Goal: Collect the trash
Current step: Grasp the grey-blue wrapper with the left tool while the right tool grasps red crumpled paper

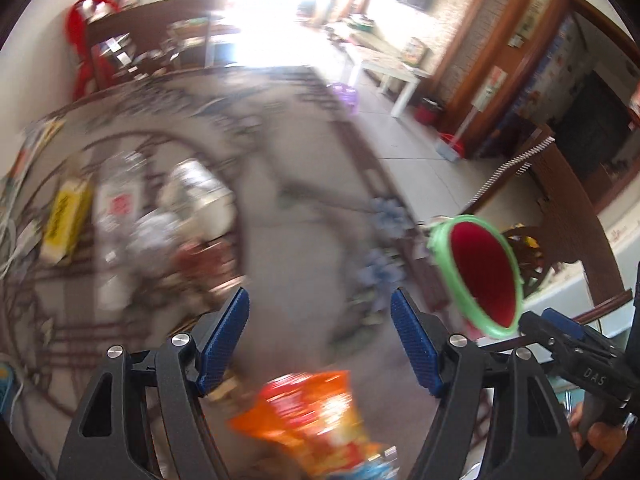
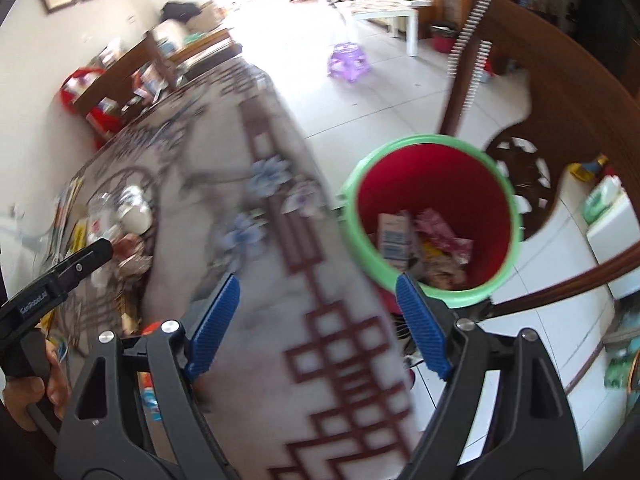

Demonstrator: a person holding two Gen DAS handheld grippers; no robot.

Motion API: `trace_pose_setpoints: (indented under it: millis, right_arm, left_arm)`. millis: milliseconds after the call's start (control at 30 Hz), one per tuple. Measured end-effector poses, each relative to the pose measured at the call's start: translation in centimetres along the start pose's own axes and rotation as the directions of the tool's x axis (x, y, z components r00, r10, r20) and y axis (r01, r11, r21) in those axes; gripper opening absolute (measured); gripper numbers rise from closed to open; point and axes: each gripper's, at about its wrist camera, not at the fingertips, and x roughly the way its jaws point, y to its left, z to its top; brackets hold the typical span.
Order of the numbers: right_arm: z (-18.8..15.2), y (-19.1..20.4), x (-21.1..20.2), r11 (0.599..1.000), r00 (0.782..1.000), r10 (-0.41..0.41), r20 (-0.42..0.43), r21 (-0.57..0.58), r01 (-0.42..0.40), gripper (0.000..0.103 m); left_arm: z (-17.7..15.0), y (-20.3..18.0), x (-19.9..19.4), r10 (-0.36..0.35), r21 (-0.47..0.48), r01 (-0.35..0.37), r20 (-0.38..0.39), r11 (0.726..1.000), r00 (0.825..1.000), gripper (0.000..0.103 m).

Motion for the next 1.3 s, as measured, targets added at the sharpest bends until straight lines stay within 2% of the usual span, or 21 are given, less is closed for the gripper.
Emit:
trace_pose_setpoints:
  millis: [100, 233, 333, 433, 500, 533, 600, 700, 767, 867, 1033, 1133, 1167, 1200, 1300]
  right_arm:
    - [-0.8, 3.8, 1.4, 0.997, 0.998, 0.045, -0.037, -0.059, -0.047, 0.079]
    - [-1.6, 8.9, 2.7, 0.984, 0.993, 0.084, -0.08, -0.152, -0.095, 0.081]
    - [-1.9, 12.6, 3.4, 0.965, 0.991, 0.097, -0.088, -0.237, -0.115, 0.081]
    - [-1.7, 16.0, 3.9, 0.942, 0.988, 0.126, -0.094, -0.3, -0.149, 0.081]
    - [-1.5, 17.9, 4.2, 0.928, 0.986, 0.136, -0.095, -0.336, -0.16, 0.081]
    - [-1.3, 18.8, 4.5, 0.92, 0.985, 0.141, -0.097, -0.355, -0.167, 0.081]
    - [-1.0, 20.3, 5.4, 0.909, 0.983, 0.147, -0.111, -0.377, -0.178, 0.081]
    - [-0.4, 21.9, 7.3, 0.899, 0.976, 0.165, -0.145, -0.386, -0.209, 0.081]
    - [-0.1, 22.9, 8.7, 0.895, 0.973, 0.161, -0.166, -0.392, -0.215, 0.078]
    - [0.5, 24.0, 10.9, 0.892, 0.969, 0.149, -0.195, -0.398, -0.217, 0.068]
    - [1.4, 24.6, 13.9, 0.9, 0.963, 0.129, -0.237, -0.379, -0.214, 0.068]
    - [1.4, 24.9, 15.5, 0.899, 0.95, 0.136, -0.28, -0.368, -0.237, 0.068]
    - [1.4, 25.1, 15.8, 0.897, 0.948, 0.135, -0.288, -0.371, -0.24, 0.065]
    - [1.2, 25.3, 15.9, 0.893, 0.945, 0.138, -0.296, -0.376, -0.248, 0.049]
    - [1.0, 25.6, 15.9, 0.882, 0.941, 0.147, -0.306, -0.39, -0.264, 0.028]
  left_arm:
    - [-2.6, 4.7, -0.9, 0.064, -0.056, -0.066, -0.037, 0.996, 0.997, 0.07]
    - [-7.3, 10.5, -1.2, 0.132, -0.115, -0.148, -0.138, 0.982, 0.982, 0.07]
    - [-10.3, 13.6, 0.1, 0.148, -0.146, -0.184, -0.229, 0.972, 0.962, 0.068]
    - [-11.7, 15.2, 1.2, 0.116, -0.189, -0.171, -0.271, 0.967, 0.956, 0.059]
    - [-12.0, 15.8, 2.0, 0.085, -0.22, -0.149, -0.278, 0.964, 0.957, 0.054]
    - [-11.9, 15.7, 1.9, 0.088, -0.215, -0.145, -0.251, 0.966, 0.964, 0.052]
    - [-11.7, 15.5, 2.3, 0.079, -0.194, -0.13, -0.253, 0.972, 0.964, 0.04]
    - [-11.2, 15.7, 2.5, 0.042, -0.216, -0.096, -0.24, 0.972, 0.97, 0.034]
    - [-10.7, 15.7, 2.2, 0.048, -0.215, -0.097, -0.219, 0.972, 0.975, 0.034]
    - [-9.8, 15.8, 1.7, 0.061, -0.21, -0.102, -0.192, 0.972, 0.98, 0.034]
    - [-8.1, 15.6, 0.6, 0.078, -0.205, -0.107, -0.147, 0.973, 0.986, 0.034]
    - [-6.8, 15.9, 0.1, 0.082, -0.208, -0.107, -0.128, 0.972, 0.988, 0.034]
    - [-6.5, 16.0, 0.0, 0.083, -0.209, -0.107, -0.123, 0.972, 0.989, 0.034]
    - [-6.3, 16.1, -0.2, 0.085, -0.209, -0.108, -0.118, 0.972, 0.989, 0.034]
    - [-5.6, 16.1, -0.5, 0.092, -0.207, -0.112, -0.103, 0.972, 0.99, 0.034]
